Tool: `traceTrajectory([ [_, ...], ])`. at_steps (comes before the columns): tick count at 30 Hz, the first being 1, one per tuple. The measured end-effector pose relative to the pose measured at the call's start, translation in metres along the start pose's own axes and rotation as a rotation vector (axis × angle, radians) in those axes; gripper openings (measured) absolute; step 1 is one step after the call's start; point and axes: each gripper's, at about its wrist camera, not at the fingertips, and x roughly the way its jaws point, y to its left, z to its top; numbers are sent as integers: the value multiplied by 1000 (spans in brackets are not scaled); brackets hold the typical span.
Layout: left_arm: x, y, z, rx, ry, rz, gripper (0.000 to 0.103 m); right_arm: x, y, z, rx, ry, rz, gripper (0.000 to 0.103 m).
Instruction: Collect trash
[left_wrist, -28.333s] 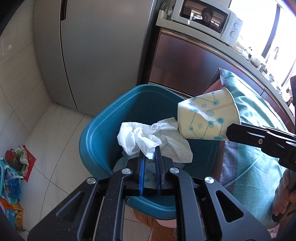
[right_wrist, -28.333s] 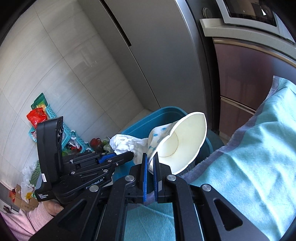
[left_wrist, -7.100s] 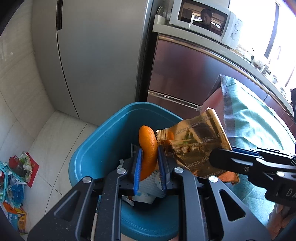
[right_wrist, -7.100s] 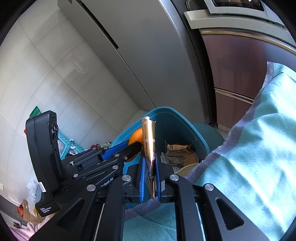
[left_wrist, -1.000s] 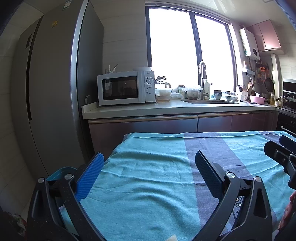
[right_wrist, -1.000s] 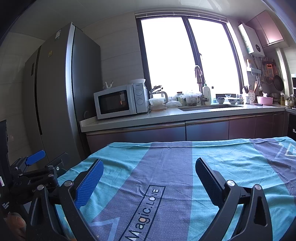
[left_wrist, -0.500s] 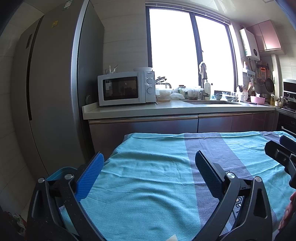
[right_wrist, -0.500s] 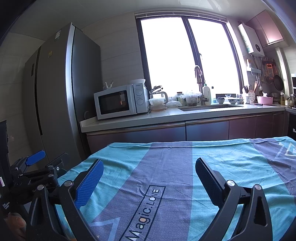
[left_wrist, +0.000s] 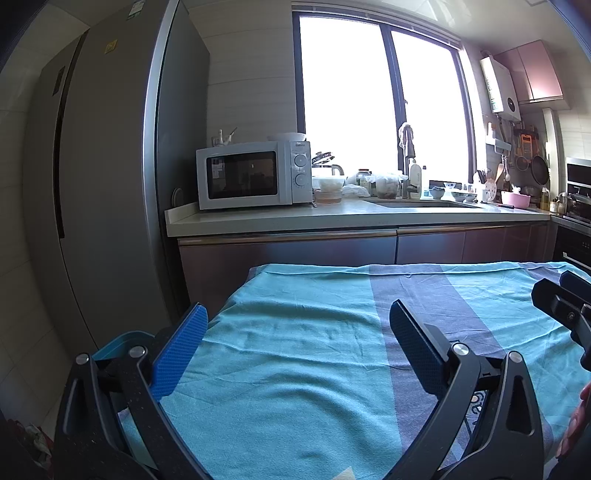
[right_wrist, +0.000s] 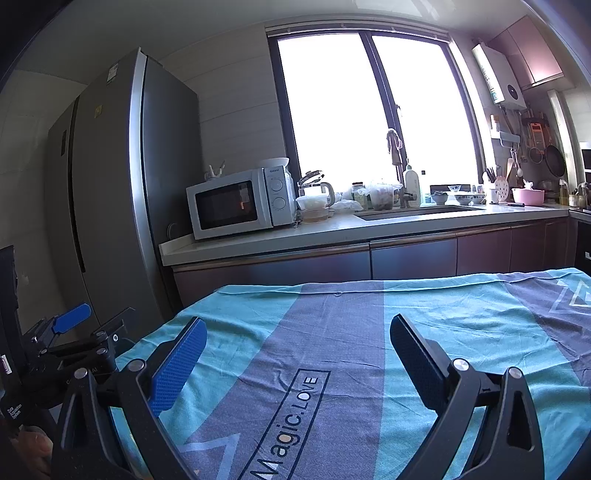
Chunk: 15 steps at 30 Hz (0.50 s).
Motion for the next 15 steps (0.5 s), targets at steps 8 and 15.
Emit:
traceTrajectory([
  [8,0,1,-1,1,1,0,97,0,0,0,1,-2,-1,96],
  [15,-1,0,0,1,1,3,97,0,2,0,0,-1,1,96],
])
